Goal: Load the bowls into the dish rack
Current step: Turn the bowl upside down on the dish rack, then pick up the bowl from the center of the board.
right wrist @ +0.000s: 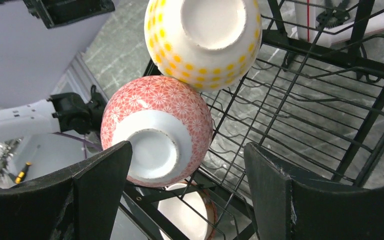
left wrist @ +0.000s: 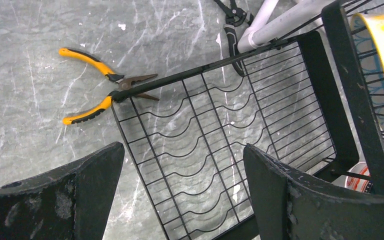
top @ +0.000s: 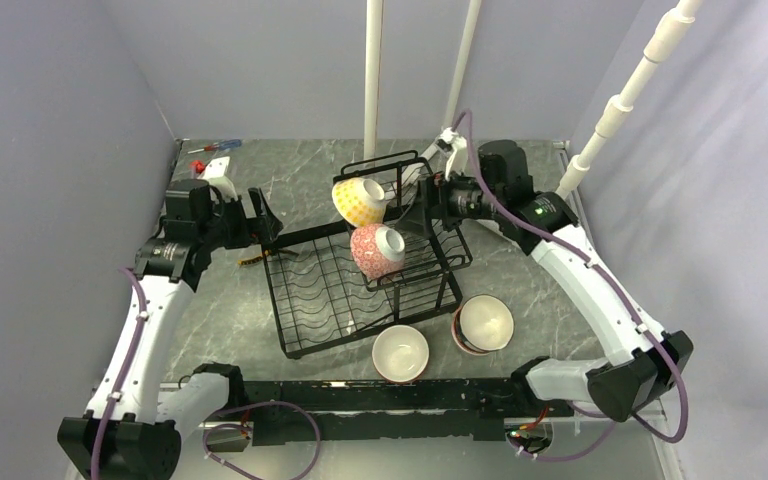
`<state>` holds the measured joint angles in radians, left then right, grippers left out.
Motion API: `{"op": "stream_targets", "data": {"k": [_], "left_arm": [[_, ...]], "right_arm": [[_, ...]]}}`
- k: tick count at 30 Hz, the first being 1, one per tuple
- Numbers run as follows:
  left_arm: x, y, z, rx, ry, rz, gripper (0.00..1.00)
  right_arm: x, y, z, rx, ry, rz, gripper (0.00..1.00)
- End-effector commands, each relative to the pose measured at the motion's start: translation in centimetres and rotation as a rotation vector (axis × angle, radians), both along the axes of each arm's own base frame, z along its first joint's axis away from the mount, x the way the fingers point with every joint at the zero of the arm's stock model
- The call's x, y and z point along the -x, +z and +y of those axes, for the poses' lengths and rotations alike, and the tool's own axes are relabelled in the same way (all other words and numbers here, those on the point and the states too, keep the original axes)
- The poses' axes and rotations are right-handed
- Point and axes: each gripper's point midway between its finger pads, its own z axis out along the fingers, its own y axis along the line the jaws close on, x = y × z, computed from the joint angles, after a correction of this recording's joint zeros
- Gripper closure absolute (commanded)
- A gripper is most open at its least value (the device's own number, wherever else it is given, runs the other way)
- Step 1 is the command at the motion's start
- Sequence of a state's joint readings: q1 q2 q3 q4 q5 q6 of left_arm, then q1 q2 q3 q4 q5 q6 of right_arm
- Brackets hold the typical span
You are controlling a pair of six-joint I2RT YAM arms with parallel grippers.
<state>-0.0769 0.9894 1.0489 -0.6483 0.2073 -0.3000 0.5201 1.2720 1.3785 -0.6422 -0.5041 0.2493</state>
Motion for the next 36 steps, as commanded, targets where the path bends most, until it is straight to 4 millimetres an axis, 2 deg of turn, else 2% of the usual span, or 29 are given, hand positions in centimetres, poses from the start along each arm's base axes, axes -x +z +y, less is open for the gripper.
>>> {"op": "stream_targets", "data": {"k": [1,6,10,14,20,25,29,36], "left_arm": [[0.0,2.1,-0.5,0.013,-0.044,-0.102,0.06],[0.5,3.1,-1.3,0.04,-0.087,-0.163,0.06],[0.9,3.8,-3.0,0.099,-0.176,-0.189,0.06],[1.5,3.4,-4.3,0.168,-0.225,-0.168,0.06],[3.1,2.1,-6.2,0.306,-0.274,-0.117,0.06],[4.0,0.6,-7.6,0.384,-0.282,-0.083,0.06],[4.6,-0.6,-8.8,0.363,-0.309,-0.054,0.06],[6.6,-0.1,-12.3,0.301,-0.468,-0.103,0.06]], "right_arm": [[0.9,4.2,-0.1,-0.189,0.092,-0.065,0.14],[0.4,4.7,-2.7,-0.28,0.058,-0.063,0.14],[-0.3,4.5,-4.9,-0.349,-0.018,-0.06,0.14],[-1.0,4.5,-6.8,-0.39,-0.091,-0.073,0.14],[-1.9,3.8,-7.6,-0.4,-0.128,-0.061,0.14],[-2.7,2.2,-7.9,-0.369,-0.162,-0.039,0.14],[-3.3,1.1,-8.3,-0.334,-0.198,-0.031,0.14],[-3.9,0.0,-8.4,-0.321,-0.209,-0.016,0.14]]}}
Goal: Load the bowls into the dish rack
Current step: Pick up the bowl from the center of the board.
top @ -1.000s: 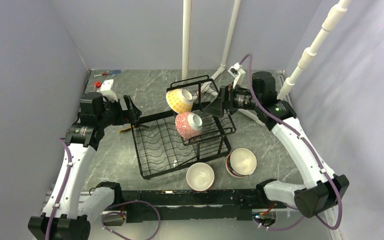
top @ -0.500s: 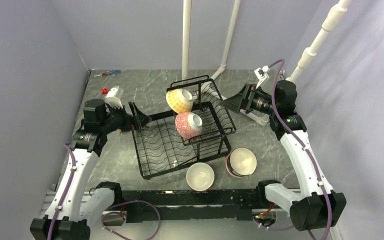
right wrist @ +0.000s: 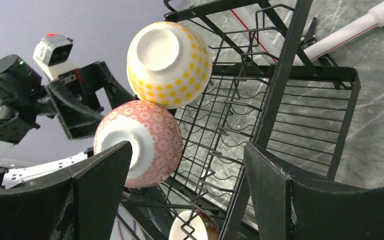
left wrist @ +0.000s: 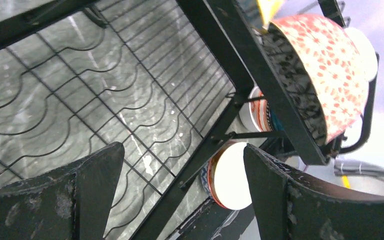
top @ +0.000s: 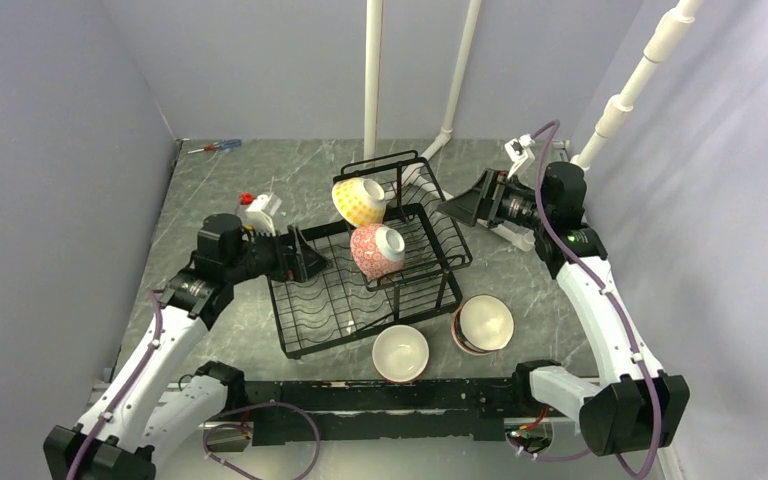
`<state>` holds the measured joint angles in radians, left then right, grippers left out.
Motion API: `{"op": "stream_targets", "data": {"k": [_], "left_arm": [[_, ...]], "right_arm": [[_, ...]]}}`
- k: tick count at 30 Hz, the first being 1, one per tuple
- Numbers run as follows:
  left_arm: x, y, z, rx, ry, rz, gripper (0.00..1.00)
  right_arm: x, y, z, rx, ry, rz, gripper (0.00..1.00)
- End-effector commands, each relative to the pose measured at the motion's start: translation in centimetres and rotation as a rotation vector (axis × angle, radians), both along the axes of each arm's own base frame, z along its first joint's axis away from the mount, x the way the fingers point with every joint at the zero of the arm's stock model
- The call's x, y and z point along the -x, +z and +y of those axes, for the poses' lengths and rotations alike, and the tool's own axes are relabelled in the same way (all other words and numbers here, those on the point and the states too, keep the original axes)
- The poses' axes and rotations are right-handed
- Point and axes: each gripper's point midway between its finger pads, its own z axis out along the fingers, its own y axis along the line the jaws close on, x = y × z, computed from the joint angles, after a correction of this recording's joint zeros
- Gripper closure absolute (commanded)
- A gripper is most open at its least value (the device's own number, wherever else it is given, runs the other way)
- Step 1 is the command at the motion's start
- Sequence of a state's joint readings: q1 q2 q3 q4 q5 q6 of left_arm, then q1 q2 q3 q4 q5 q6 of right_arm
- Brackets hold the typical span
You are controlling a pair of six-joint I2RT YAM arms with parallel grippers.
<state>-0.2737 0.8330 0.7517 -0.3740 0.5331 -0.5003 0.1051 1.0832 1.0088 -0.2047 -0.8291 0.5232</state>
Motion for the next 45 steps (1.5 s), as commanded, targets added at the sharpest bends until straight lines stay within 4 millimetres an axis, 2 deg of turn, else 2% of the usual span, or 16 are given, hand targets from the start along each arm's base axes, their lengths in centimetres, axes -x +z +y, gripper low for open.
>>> {"op": "stream_targets", "data": {"k": [1,7,18,23,28,36,41,45], "left_arm": [[0.8,1.8,-2.2,-0.016,-0.075,-0.126,0.06],[3.1,1.1,-4.2,-0.016,-0.147,-0.131,0.06],[6.4,-4.4,-5.3,-0.071,-0.155,0.029,0.11],[7.1,-5.9,-5.4,-0.094,-0.142,0.035,0.12],[6.0,-5.0,-5.1,-0.096,-0.107,-0.048,0.09],[5.0,-2.8,-5.3,-0.142,-0.159,-0.207,0.07],[5.5,-1.8,-6.2,-0.09,-0.226,-0.298,0.08],[6.3,0.5,-6.8,-0.037,-0.298,-0.417,0.07]], "right_arm": [[-0.8,-0.3,-0.3,0.02,-0.015,-0.032,0.13],[-0.8,-0.7,0.0,-0.007,0.006,-0.021,0.13],[-1.3,-1.1,-0.6,0.02,-0.039,-0.028,0.13],[-1.7,-1.6,-2.4,0.104,-0.155,-0.046,0.13],[-1.7,-3.2,-5.8,0.206,-0.364,-0.047,0.13],[0.2,-7.7,-10.4,0.304,-0.621,0.027,0.11],[0.9,-9.1,-10.5,0.312,-0.626,0.058,0.1],[1.1,-9.7,-10.2,0.29,-0.617,0.077,0.1]]}}
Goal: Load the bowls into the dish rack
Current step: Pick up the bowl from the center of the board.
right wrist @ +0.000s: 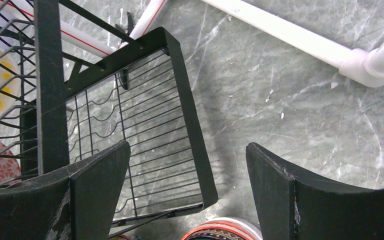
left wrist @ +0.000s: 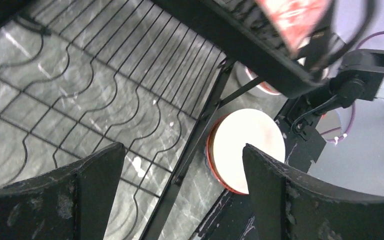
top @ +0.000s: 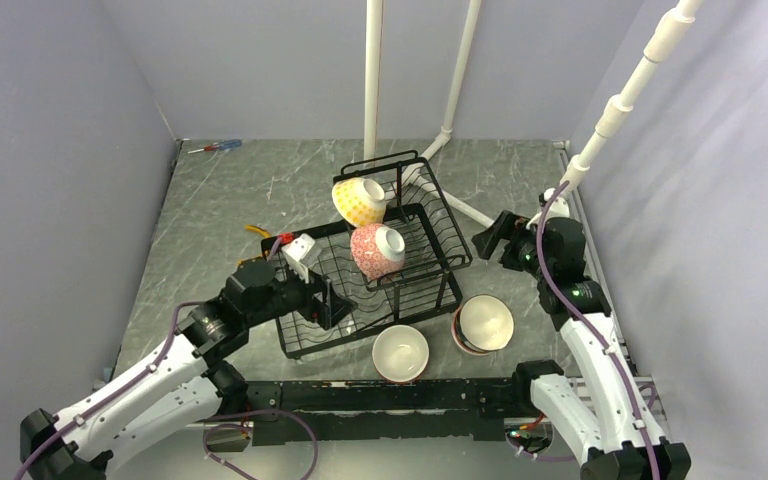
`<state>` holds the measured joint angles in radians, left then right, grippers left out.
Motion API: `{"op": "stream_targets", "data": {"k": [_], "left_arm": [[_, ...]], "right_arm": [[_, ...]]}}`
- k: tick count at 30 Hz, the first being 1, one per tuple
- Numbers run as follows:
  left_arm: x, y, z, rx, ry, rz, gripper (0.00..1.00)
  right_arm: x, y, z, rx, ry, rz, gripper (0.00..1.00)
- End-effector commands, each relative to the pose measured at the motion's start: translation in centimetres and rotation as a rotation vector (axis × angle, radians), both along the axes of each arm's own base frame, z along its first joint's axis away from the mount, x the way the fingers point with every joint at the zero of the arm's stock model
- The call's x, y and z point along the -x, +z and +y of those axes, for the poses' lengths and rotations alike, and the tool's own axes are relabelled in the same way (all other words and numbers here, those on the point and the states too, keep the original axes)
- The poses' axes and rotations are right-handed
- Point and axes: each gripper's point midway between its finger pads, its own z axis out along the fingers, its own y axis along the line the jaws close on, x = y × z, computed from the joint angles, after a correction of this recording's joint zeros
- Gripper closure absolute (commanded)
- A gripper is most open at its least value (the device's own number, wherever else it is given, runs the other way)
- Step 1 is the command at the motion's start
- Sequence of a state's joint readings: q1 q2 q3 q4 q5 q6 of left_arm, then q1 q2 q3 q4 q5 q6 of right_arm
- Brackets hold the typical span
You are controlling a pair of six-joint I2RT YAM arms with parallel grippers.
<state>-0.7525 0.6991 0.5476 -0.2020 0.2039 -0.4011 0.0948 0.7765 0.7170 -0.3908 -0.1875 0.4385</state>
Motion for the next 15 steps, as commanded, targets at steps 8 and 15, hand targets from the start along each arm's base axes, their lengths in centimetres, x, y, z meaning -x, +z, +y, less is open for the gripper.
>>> {"op": "stream_targets", "data": {"k": [8,15], "left_arm": [[3.0,5.2,-0.3,-0.119,-0.378,-0.385,0.06],[7.1,1.2,-0.6,-0.245,-0.806,-0.405,0.12]], "right_arm": [[0.2,-1.2,0.3,-0.028,0.002,0.018,0.1],[0.1,-1.3,0.3,-0.029,0.003,0.013,0.09]]}}
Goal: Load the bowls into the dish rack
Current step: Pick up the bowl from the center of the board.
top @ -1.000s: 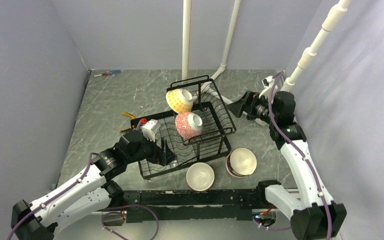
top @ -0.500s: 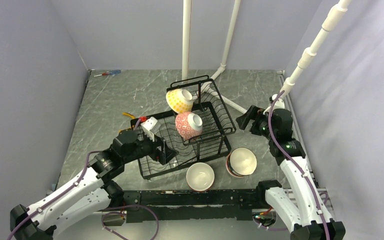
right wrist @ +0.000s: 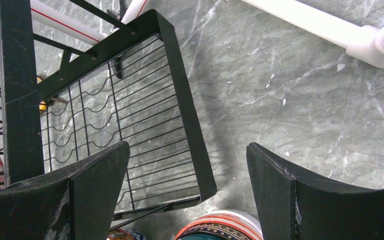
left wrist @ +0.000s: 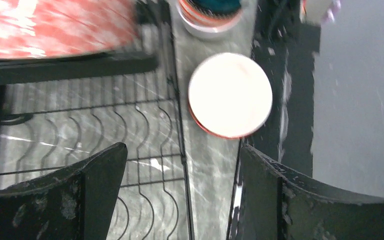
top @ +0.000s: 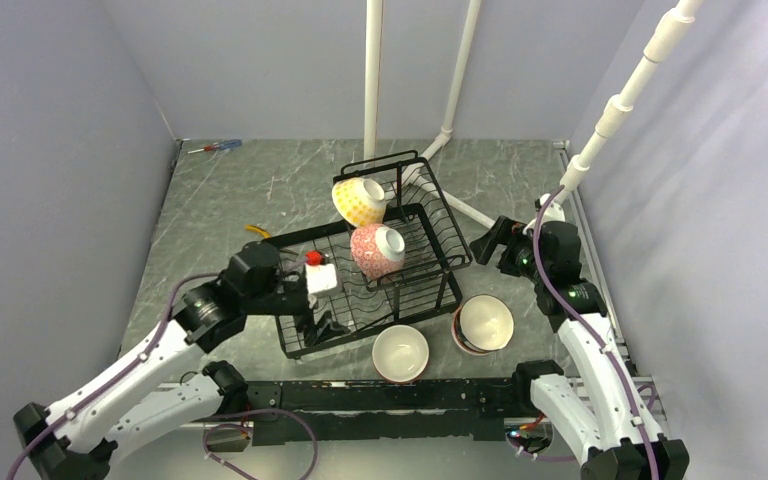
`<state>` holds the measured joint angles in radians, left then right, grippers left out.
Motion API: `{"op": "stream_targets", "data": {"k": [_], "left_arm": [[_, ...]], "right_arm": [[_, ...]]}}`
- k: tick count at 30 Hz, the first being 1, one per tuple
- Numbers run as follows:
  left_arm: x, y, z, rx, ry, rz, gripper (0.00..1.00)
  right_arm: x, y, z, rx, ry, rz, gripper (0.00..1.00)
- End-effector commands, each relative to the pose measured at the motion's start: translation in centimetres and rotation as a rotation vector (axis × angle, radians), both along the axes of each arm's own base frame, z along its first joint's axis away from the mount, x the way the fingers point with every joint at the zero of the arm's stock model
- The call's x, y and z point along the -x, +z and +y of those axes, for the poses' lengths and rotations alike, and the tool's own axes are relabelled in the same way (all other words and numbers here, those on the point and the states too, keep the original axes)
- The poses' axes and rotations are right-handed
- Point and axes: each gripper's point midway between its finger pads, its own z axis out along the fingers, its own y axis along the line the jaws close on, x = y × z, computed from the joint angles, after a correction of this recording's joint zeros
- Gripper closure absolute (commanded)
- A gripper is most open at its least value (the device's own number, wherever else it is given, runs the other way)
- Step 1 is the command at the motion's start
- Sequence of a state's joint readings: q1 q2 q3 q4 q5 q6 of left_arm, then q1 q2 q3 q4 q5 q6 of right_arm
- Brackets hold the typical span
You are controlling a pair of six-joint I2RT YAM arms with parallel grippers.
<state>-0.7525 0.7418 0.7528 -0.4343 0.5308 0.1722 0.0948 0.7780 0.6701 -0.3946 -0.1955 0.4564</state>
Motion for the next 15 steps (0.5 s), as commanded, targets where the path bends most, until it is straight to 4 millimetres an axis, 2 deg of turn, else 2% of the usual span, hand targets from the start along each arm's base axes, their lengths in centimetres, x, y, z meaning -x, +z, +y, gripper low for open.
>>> {"op": "stream_targets", "data": {"k": [1,5,11,15], "left_arm": [[3.7,-2.8,0.0,-0.109,-0.336,-0.068,0.12],[5.1,-2.8,-1.1,-0.073,-0.459,-0.17,0.09],[7.1,-2.0,-3.0,0.04,-0.595,-0.329,0.15],[8.7,-2.8,-4.6,0.072,-0.667,-0.355,0.17]], "right_arm": [[-0.5,0.9,0.2,-0.019,0.004,-0.047,0.09],[-0.8,1.0,0.2,-0.027,-0.002,-0.055,0.09],[-1.0,0.6,0.3,-0.03,0.006,-0.047,0.09],[-0.9,0.4,0.3,-0.037,0.004,-0.05,0.09]]}}
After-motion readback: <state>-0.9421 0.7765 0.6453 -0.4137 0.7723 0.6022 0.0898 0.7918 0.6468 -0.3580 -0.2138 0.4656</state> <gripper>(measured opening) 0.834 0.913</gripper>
